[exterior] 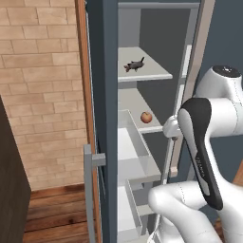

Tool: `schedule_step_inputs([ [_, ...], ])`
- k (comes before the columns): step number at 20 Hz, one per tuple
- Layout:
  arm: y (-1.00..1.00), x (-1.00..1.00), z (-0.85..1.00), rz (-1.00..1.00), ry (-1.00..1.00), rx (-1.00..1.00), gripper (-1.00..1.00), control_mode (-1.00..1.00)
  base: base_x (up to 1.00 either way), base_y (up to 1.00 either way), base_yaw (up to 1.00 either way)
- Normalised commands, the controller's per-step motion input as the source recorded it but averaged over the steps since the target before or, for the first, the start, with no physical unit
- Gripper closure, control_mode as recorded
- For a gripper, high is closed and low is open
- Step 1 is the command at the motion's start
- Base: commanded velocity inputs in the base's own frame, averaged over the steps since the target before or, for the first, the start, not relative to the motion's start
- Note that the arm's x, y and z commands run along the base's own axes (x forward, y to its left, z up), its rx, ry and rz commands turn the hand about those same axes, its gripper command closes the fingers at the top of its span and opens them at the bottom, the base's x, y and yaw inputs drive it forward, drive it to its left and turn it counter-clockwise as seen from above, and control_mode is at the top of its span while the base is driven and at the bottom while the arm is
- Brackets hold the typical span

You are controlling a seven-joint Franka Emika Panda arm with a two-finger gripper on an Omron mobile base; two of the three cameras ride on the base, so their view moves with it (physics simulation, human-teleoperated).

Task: Take the broccoli, fish, and peach from the freezer and place them in the bowl on the counter.

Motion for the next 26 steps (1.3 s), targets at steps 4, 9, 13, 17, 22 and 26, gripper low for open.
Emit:
schedule_step_inputs([
  [4, 0.0, 0.0, 0.0, 0.0, 0.0, 0.0, -1.0, 1.0, 0.33, -0.01, 0.0],
  [9, 0.0, 0.0, 0.0, 0.0, 0.0, 0.0, -1.0, 1.0, 0.53, 0.0, 0.0],
  [13, 0.0, 0.0, 0.0, 0.0, 0.0, 0.0, -1.0, 1.0, 0.5, 0.0, 0.0],
  [17, 0.0, 0.0, 0.0, 0.0, 0.0, 0.0, -1.0, 1.0, 0.37, 0.0, 0.0],
  [22, 0.0, 0.0, 0.0, 0.0, 0.0, 0.0, -1.0, 1.0, 0.29, 0.07, 0.0],
  [26, 0.0, 0.0, 0.0, 0.0, 0.0, 0.0, -1.0, 1.0, 0.46, 0.25, 0.0],
])
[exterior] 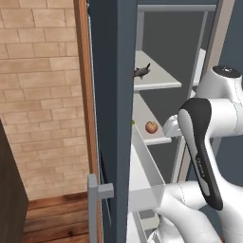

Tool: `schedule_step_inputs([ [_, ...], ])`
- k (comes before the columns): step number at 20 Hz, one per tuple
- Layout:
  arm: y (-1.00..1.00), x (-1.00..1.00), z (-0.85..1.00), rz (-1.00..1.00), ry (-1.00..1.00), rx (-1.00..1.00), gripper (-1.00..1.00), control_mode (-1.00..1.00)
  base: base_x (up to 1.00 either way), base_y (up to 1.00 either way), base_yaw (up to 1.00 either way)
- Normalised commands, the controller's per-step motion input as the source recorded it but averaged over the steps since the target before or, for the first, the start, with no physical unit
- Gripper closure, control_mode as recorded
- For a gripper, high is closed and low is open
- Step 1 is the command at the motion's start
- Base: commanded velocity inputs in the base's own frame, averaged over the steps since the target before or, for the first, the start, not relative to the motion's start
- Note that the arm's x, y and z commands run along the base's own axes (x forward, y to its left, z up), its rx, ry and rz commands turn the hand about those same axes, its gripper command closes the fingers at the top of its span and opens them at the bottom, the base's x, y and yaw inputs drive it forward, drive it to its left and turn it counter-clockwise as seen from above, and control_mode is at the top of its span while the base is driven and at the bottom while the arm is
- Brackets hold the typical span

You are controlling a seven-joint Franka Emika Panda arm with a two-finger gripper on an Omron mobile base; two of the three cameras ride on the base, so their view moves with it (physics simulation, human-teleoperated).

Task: Take the broccoli, fish, and peach from the freezer and place them in the bowl on the counter.

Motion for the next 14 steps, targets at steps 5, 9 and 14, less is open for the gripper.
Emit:
schedule_step_inputs([
  [5, 0.0, 0.0, 0.0, 0.0, 0.0, 0.0, -1.0, 1.0, 0.44, 0.34, 0.0],
  [9, 0.0, 0.0, 0.0, 0.0, 0.0, 0.0, -1.0, 1.0, 0.49, 0.36, 0.0],
  [14, 0.0, 0.0, 0.0, 0.0, 0.0, 0.0, -1.0, 1.0, 0.6, 0.26, 0.0],
])
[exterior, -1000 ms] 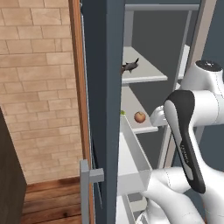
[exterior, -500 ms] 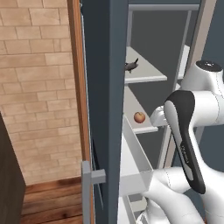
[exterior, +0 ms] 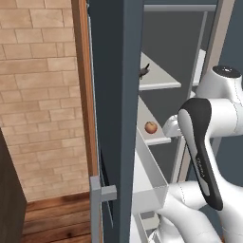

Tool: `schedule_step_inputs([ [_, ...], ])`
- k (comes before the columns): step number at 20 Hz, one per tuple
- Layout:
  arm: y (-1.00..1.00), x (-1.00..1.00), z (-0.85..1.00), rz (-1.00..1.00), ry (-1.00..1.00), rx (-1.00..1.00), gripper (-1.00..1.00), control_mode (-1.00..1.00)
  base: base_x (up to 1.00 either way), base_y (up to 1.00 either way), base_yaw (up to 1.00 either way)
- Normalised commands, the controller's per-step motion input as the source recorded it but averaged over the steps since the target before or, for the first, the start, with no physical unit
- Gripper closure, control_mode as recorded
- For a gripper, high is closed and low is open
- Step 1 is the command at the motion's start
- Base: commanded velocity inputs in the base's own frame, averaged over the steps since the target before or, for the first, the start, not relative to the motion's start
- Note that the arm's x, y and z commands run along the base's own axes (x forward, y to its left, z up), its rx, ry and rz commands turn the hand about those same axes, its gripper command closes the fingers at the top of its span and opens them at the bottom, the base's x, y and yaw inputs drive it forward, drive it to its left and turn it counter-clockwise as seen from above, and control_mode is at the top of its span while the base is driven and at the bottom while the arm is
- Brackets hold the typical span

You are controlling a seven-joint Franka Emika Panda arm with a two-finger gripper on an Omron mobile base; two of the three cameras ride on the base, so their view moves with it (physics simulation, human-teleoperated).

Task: Take the broccoli, fish, and peach from the freezer and place them in the bowl on the counter.

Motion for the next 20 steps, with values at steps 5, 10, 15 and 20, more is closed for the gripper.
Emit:
schedule_step_inputs([
  [5, 0.0, 0.0, 0.0, 0.0, 0.0, 0.0, -1.0, 1.0, 0.56, 0.19, 0.0],
  [10, 0.0, 0.0, 0.0, 0.0, 0.0, 0.0, -1.0, 1.0, 0.24, 0.43, 0.0],
  [15, 0.0, 0.0, 0.0, 0.0, 0.0, 0.0, -1.0, 1.0, 0.57, 0.34, 0.0],
  [20, 0.0, 0.0, 0.0, 0.0, 0.0, 0.0, -1.0, 1.0, 0.3, 0.2, -0.01],
])
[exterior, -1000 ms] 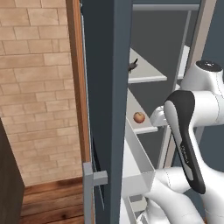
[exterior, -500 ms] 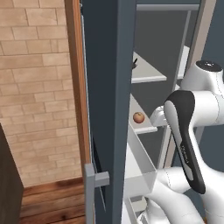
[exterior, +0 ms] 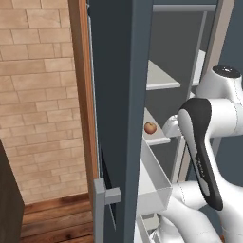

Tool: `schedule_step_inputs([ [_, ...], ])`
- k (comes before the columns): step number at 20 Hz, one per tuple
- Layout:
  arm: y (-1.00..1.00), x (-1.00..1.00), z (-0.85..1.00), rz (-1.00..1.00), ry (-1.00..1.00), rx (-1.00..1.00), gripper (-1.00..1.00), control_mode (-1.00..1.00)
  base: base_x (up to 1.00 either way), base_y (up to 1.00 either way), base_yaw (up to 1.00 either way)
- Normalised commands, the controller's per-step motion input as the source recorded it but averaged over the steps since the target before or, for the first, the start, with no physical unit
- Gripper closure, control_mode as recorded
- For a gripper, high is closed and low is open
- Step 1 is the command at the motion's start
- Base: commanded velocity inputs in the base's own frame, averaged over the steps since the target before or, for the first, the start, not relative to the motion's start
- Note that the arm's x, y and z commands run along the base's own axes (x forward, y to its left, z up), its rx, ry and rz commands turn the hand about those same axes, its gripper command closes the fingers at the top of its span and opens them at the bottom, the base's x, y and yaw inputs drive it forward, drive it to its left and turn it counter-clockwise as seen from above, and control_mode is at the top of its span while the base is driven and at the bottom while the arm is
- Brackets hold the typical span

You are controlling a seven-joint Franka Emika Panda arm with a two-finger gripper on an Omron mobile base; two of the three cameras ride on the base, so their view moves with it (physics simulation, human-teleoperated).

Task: Take the broccoli, fish, and peach from the freezer and place them in the bowl on the counter.

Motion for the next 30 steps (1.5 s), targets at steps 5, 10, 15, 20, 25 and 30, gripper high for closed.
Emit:
schedule_step_inputs([
  [5, 0.0, 0.0, 0.0, 0.0, 0.0, 0.0, -1.0, 1.0, 0.0, 0.0, 0.0],
  [10, 0.11, -0.07, 0.12, 0.0, -0.02, 0.0, -1.0, -1.0, 0.0, 0.0, 0.0],
  [15, 0.19, -0.01, 0.43, 0.0, -0.09, 0.0, -1.0, -1.0, 0.0, 0.0, 0.0],
  [20, 0.21, 0.0, 0.48, -0.06, -0.11, 0.0, -1.0, -1.0, 0.0, 0.0, 0.0],
  [25, 0.07, 0.0, 0.44, -0.07, -0.05, 0.0, -1.0, -1.0, 0.0, 0.0, 0.0],
  [30, 0.0, 0.12, 0.34, -0.08, 0.0, 0.0, -1.0, -1.0, 0.0, 0.0, 0.0],
])
